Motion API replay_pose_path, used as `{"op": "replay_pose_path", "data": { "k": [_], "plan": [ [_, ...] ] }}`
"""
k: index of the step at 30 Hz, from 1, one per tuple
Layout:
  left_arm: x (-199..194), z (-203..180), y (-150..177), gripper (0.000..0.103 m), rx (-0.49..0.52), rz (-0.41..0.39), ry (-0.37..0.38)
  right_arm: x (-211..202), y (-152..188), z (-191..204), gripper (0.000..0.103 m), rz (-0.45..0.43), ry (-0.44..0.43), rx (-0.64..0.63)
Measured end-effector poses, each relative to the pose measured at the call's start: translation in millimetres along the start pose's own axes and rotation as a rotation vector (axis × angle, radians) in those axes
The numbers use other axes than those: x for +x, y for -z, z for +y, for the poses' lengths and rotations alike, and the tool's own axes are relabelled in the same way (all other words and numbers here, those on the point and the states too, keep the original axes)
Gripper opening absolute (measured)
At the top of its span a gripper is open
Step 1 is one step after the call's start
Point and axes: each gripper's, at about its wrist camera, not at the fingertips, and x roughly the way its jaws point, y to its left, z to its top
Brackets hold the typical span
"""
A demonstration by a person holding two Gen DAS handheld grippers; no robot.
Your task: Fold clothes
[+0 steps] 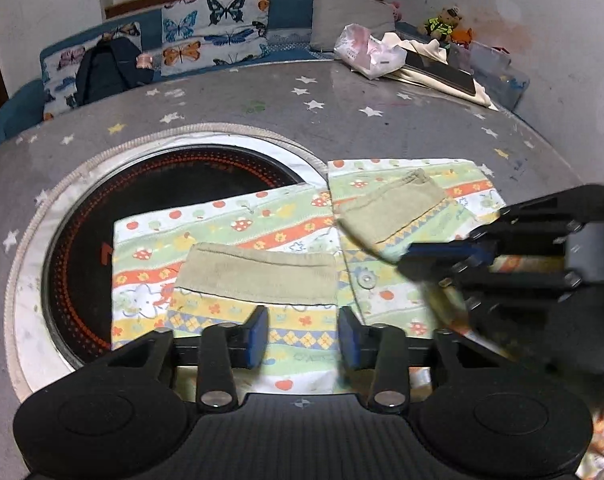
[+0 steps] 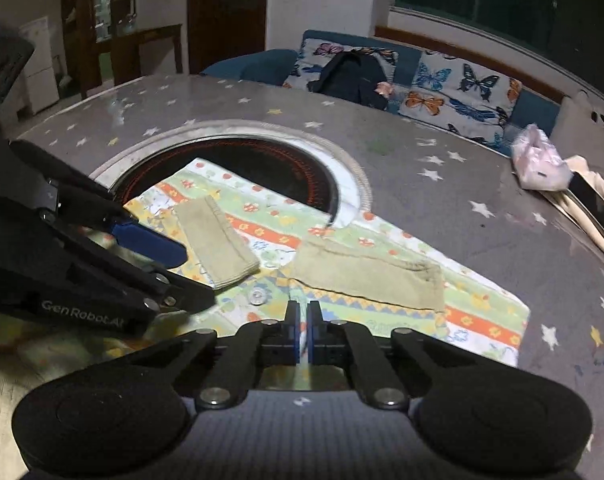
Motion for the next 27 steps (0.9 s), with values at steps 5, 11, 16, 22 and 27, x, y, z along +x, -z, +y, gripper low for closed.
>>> {"op": "replay_pose_path", "data": {
  "k": [5,11,16,22,27],
  "plan": [
    [0.5,1.6,-0.9,0.019,-0.009,-0.007,-0.002,-18.0,4.8,-11.4,0.002,-0.021,0.022,0.021],
    [-5.6,11.9,-0.3,0.007,-0.092,-0.02,0.021,-36.4,13.3,-20.8,0.002,-0.051,0.052,0.048],
    [-22.8,20.9,1.4,0.004,-0.139,-0.067,0.006,-49.9,20.4,-29.6,0.002,-0.072,0.075,0.075],
    [-54.4,50.6,8.6,0.003,-0.221,-0.146,-0.063,-68.9,31.8,-44.0,0.002,-0.101,0.117,0.117],
    [-78.7,82.8,22.0,0.003,-0.303,-0.182,-0.119,-90.5,45.8,-63.5,0.002,-0.126,0.176,0.173]
  ]
}}
